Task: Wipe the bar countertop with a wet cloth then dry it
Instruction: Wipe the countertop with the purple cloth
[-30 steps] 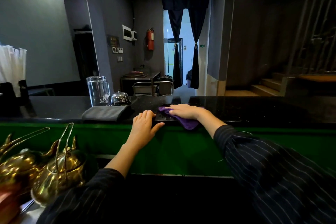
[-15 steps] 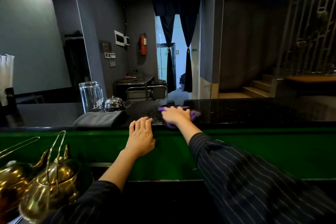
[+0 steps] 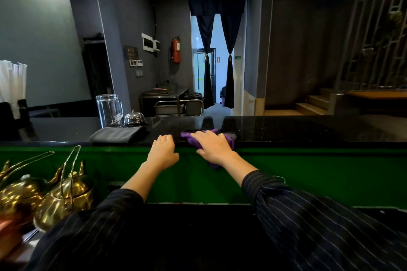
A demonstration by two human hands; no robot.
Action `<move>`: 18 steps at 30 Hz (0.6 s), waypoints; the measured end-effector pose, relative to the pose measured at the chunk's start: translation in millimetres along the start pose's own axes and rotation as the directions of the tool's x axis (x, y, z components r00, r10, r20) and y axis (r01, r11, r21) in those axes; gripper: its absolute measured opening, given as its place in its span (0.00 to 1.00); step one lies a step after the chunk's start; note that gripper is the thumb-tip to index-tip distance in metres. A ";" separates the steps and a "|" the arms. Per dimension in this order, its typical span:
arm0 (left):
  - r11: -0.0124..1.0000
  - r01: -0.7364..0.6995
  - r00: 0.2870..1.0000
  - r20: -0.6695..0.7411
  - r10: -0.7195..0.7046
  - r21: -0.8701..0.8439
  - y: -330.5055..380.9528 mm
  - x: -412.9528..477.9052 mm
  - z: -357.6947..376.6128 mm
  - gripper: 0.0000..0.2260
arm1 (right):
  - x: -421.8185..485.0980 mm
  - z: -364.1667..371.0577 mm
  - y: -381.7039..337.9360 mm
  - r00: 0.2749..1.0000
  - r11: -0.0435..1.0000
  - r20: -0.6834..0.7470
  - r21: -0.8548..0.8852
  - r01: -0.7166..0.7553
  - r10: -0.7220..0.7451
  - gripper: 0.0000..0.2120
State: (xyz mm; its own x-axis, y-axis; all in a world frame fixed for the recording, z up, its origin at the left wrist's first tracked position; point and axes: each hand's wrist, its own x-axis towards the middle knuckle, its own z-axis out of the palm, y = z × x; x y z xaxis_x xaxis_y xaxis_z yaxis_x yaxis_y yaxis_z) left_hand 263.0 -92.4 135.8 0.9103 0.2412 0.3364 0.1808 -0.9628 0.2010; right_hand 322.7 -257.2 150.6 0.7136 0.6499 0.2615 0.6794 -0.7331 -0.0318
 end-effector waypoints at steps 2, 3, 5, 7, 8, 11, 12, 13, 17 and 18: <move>0.986 0.003 0.993 -0.117 -0.023 -0.165 13.1 -16.2 6.3 0.22 | -16.6 -6.8 15.9 1.000 1.000 0.001 0.000 -0.005 0.005 0.30; 0.971 -0.005 0.987 -0.157 -0.034 -0.241 21.8 -24.1 8.4 0.22 | -24.2 -10.3 23.4 1.000 0.999 -0.010 0.030 -0.012 0.012 0.31; 0.948 -0.058 0.981 -0.196 -0.005 -0.312 42.2 -35.0 9.9 0.23 | -36.0 -17.4 38.5 0.998 0.987 -0.028 0.155 -0.045 0.050 0.31; 0.933 -0.139 0.977 -0.202 0.074 -0.331 64.6 -39.3 9.2 0.24 | -44.0 -26.6 50.2 0.997 0.967 -0.014 0.245 -0.073 0.078 0.31; 0.922 -0.177 0.973 -0.199 0.113 -0.344 76.1 -39.4 8.1 0.25 | -47.0 -32.5 54.6 0.997 0.962 0.001 0.263 -0.071 0.073 0.30; 0.873 -0.241 0.968 -0.175 0.182 -0.423 107.0 -36.2 3.9 0.24 | -60.4 -53.0 63.7 0.999 0.926 0.027 0.377 -0.036 0.028 0.24; 0.863 -0.250 0.965 -0.182 0.187 -0.440 115.8 -35.7 2.5 0.22 | -66.8 -57.5 65.9 0.999 0.902 0.027 0.430 -0.031 0.022 0.21; 0.858 -0.246 0.965 -0.200 0.171 -0.452 123.5 -36.0 0.7 0.18 | -74.3 -60.3 67.8 0.999 0.886 0.027 0.463 -0.028 0.017 0.19; 0.847 -0.209 0.963 -0.252 0.092 -0.489 142.0 -41.3 -6.6 0.06 | -99.7 -55.9 77.4 0.999 0.857 0.004 0.515 -0.033 0.036 0.13; 0.846 -0.215 0.964 -0.245 0.104 -0.488 145.4 -43.2 -8.6 0.05 | -104.7 -55.4 80.9 0.998 0.852 -0.012 0.523 -0.040 0.054 0.12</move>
State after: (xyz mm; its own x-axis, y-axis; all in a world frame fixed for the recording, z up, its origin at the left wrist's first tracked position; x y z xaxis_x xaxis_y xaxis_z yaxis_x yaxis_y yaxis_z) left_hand 246.8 -241.8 158.4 0.8051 0.1622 0.5705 -0.2244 -0.8071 0.5462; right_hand 293.5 -395.6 174.2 0.7470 0.6069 0.2714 0.6398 -0.5453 -0.5416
